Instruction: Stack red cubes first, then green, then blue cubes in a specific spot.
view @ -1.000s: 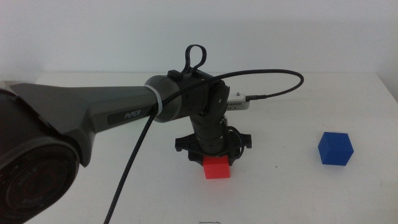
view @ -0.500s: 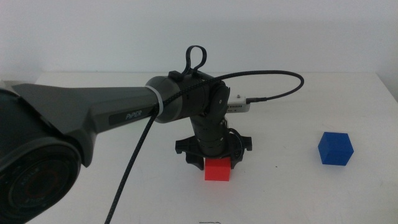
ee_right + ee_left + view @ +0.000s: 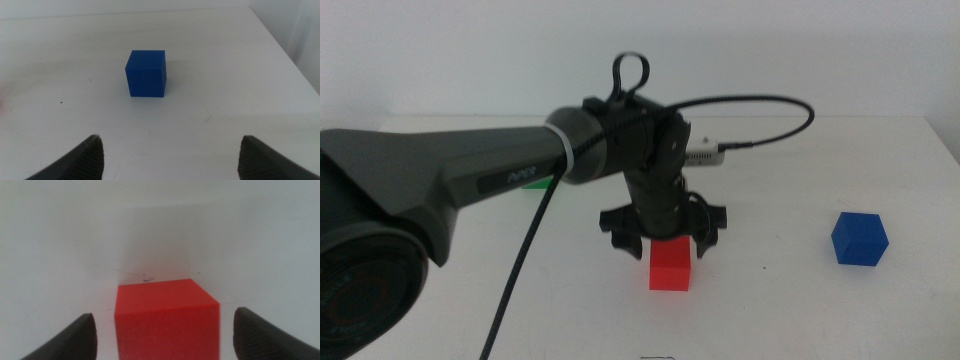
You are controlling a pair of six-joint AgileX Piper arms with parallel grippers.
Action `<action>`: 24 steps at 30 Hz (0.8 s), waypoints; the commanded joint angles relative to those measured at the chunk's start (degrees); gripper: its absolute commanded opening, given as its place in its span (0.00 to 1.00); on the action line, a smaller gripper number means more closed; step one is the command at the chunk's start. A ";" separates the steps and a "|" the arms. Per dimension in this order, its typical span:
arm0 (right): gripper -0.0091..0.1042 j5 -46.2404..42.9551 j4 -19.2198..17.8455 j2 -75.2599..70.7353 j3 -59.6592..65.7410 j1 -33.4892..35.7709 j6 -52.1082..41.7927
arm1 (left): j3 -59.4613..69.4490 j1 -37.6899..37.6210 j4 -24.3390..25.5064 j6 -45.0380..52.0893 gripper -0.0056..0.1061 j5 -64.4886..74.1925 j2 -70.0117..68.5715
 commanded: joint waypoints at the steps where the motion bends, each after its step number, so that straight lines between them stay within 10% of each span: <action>1: 0.91 -2.61 -1.31 -0.86 -0.46 -0.41 -0.76 | -3.46 -0.24 0.95 0.11 0.89 1.69 -4.63; 24: 0.91 -2.61 -1.31 -0.86 -0.46 -0.41 -0.76 | -21.59 1.49 18.63 2.39 0.89 24.53 -8.91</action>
